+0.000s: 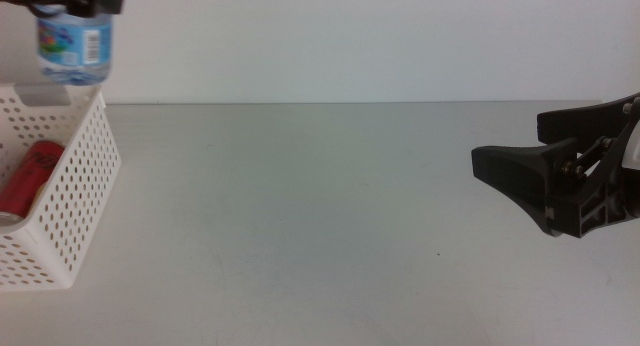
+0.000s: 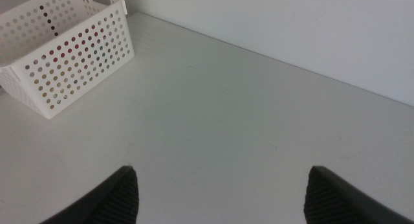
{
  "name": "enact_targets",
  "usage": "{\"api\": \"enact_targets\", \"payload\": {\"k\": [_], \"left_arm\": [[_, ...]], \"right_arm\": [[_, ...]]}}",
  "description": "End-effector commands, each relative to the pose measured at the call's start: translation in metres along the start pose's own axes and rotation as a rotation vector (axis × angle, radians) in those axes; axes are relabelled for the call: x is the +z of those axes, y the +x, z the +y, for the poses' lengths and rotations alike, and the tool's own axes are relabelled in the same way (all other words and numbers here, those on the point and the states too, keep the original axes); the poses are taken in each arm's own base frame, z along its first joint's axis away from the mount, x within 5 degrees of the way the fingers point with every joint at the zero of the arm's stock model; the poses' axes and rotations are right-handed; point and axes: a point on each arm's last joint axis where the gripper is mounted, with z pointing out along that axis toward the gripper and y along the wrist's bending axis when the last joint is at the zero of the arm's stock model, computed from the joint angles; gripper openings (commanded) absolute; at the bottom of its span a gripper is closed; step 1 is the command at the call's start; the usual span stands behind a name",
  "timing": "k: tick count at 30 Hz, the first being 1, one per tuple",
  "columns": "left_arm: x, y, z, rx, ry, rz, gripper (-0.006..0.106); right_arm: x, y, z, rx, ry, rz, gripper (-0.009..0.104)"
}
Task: Use arms to grab the bottles and put them into the dustbin to the left of the table.
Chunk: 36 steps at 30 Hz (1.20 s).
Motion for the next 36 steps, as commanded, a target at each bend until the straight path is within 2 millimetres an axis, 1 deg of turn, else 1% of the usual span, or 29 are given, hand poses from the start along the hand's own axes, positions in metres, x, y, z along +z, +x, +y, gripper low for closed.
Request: {"api": "enact_targets", "payload": {"k": [1, 3, 7, 11, 14, 21, 27, 29, 31, 34, 35, 36], "left_arm": [[-0.028, -0.018, 0.022, -0.017, -0.024, -0.098, -0.002], [-0.027, -0.012, 0.041, -0.042, -0.054, -0.025, -0.002], [-0.018, 0.004, 0.079, -0.081, -0.099, 0.112, -0.002], [0.001, 0.019, 0.105, -0.132, -0.111, 0.178, -0.002], [0.02, 0.03, 0.115, -0.167, -0.092, 0.228, -0.002], [0.067, 0.055, 0.126, -0.191, -0.055, 0.358, -0.002], [0.096, 0.076, 0.133, -0.201, -0.05, 0.454, 0.0], [0.103, 0.081, 0.134, -0.205, -0.042, 0.477, 0.005], [0.11, 0.087, 0.134, -0.209, -0.032, 0.505, 0.013], [0.118, 0.093, 0.135, -0.217, -0.02, 0.526, 0.033], [0.122, 0.095, 0.135, -0.219, -0.019, 0.53, 0.041], [0.123, 0.096, 0.136, -0.219, -0.02, 0.529, 0.052]], "right_arm": [[-0.008, -0.018, 0.001, -0.014, 0.01, -0.113, 0.065], [-0.008, -0.018, 0.001, -0.014, 0.01, -0.113, 0.065], [-0.008, -0.018, 0.001, -0.014, 0.01, -0.113, 0.065], [-0.008, -0.018, 0.001, -0.014, 0.01, -0.113, 0.065], [-0.008, -0.018, 0.001, -0.014, 0.01, -0.113, 0.065], [-0.008, -0.018, 0.001, -0.014, 0.01, -0.113, 0.065], [-0.008, -0.018, 0.001, -0.014, 0.01, -0.113, 0.065], [-0.008, -0.018, 0.001, -0.014, 0.01, -0.113, 0.065], [-0.008, -0.018, 0.001, -0.014, 0.01, -0.113, 0.065], [-0.008, -0.018, 0.001, -0.014, 0.01, -0.113, 0.065], [-0.008, -0.018, 0.001, -0.014, 0.01, -0.113, 0.065], [-0.008, -0.018, 0.001, -0.014, 0.01, -0.113, 0.065]]}}
